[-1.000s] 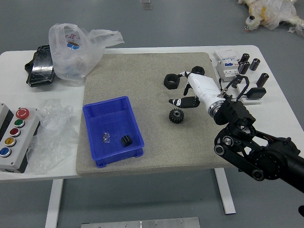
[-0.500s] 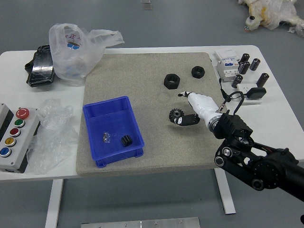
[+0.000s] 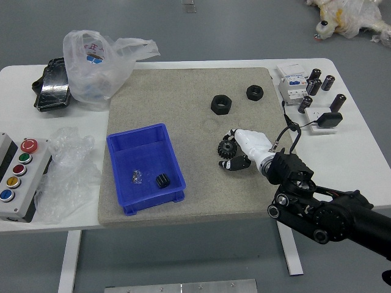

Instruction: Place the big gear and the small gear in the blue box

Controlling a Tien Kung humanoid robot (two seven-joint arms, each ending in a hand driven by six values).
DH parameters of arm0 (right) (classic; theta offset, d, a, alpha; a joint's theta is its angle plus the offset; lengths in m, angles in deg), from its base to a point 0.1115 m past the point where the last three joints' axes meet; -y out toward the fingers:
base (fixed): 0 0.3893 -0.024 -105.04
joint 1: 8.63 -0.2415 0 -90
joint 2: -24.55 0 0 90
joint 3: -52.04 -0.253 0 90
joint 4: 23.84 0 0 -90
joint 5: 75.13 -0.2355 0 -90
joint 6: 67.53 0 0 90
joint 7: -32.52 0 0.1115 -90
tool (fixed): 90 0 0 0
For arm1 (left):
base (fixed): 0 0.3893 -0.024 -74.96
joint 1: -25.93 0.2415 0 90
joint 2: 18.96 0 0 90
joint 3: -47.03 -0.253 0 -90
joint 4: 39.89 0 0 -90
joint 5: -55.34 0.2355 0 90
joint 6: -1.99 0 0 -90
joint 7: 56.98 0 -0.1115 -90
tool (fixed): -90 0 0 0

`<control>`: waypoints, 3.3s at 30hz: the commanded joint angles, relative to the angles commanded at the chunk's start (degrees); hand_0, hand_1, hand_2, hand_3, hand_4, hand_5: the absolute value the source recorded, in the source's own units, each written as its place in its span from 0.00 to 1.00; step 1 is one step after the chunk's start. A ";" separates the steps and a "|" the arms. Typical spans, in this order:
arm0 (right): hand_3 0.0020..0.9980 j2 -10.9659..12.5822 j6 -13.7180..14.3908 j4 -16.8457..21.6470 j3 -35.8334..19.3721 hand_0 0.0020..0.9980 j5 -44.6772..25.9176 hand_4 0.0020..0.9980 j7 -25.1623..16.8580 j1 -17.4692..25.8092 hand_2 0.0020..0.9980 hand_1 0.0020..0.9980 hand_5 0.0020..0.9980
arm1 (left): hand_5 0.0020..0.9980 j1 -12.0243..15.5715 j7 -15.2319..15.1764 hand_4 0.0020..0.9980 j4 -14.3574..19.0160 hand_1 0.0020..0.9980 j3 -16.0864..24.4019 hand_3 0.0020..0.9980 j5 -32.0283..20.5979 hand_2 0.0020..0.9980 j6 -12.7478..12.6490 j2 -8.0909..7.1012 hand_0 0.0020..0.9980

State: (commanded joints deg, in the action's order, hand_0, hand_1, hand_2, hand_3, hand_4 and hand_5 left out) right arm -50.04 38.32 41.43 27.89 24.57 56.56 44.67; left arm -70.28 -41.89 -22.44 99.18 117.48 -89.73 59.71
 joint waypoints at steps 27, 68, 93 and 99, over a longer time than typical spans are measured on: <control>0.54 -5.05 1.27 13.07 4.41 0.59 4.57 0.24 -2.38 -10.06 0.52 0.59 0.00 | 0.16 0.09 0.15 0.66 0.06 0.49 0.29 0.64 0.32 0.51 0.05 -0.04 0.64; 0.84 1.26 5.58 16.13 -11.35 0.79 -14.52 0.80 -14.05 -0.10 0.84 0.86 0.32 | 0.16 0.35 0.17 0.66 0.09 0.49 0.12 0.64 -0.13 0.51 -0.11 0.10 0.64; 0.74 4.67 -8.64 16.59 -44.24 0.76 -59.64 0.96 -42.17 25.05 0.75 0.76 0.92 | 0.16 0.99 -0.40 0.66 -0.17 0.64 -1.10 0.64 -2.24 0.59 -0.28 0.31 0.64; 0.75 4.79 -10.89 18.18 -44.92 0.78 -67.13 0.99 -42.49 24.85 0.76 0.77 0.99 | 0.16 1.04 -0.18 0.66 -0.18 0.64 -1.11 0.64 -2.46 0.60 -0.18 0.25 0.64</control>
State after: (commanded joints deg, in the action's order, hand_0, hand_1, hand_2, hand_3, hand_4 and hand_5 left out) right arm -45.26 27.44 59.60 -17.03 -42.57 14.07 69.51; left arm -69.24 -42.07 -22.62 98.07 115.02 -89.91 59.96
